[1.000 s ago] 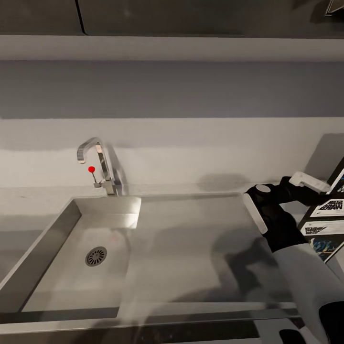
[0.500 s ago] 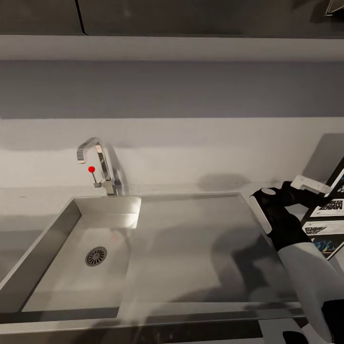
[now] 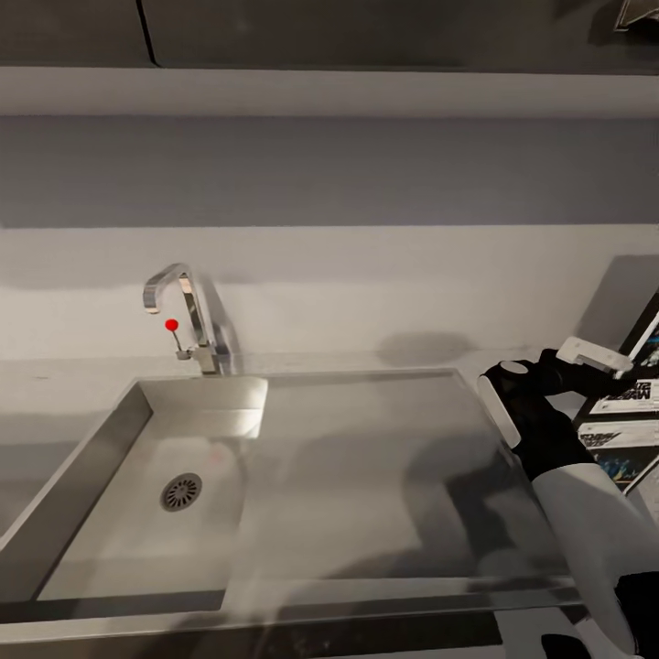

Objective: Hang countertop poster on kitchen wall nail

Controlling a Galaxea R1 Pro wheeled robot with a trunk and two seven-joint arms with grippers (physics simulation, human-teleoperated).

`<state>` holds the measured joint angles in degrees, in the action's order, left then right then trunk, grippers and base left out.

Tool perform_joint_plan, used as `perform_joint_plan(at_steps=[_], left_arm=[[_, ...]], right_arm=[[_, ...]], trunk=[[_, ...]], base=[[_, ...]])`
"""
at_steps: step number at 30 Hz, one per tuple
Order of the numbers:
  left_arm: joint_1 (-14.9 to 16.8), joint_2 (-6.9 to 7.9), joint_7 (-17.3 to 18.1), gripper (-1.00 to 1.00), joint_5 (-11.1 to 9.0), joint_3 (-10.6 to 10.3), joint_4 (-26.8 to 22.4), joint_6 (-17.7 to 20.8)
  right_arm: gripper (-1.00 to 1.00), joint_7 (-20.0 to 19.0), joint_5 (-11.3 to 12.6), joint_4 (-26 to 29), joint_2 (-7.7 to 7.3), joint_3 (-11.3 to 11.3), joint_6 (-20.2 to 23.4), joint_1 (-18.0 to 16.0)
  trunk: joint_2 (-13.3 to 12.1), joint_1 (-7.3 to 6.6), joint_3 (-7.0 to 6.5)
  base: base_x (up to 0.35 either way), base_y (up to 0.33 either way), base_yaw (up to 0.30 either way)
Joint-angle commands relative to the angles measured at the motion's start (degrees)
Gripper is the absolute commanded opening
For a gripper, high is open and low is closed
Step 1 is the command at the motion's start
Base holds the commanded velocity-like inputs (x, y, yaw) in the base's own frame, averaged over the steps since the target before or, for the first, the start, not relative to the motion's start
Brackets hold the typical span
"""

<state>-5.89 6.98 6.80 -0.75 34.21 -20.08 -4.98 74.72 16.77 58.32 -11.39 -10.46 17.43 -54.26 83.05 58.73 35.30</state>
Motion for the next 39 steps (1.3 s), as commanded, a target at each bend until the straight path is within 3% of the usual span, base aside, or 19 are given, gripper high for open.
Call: perform_joint_plan(at_steps=[1, 39], left_arm=[[0.0, -0.04, 0.5, 1.0, -0.1, 0.4, 0.0, 0.0], [0.0, -0.04, 0.5, 1.0, 0.0, 0.4, 0.0, 0.0]], right_arm=[[1.0, 0.4, 0.4, 0.0, -0.07, -0.3, 0.6, -0.1], [1.0, 0.4, 0.5, 0.0, -0.03, -0.4, 0.5, -0.1]], trunk=[[0.0, 0.0, 0.04], [0.0, 0.0, 0.04]], base=[[0.0, 0.0, -0.105], [0.021, -0.028, -0.006]])
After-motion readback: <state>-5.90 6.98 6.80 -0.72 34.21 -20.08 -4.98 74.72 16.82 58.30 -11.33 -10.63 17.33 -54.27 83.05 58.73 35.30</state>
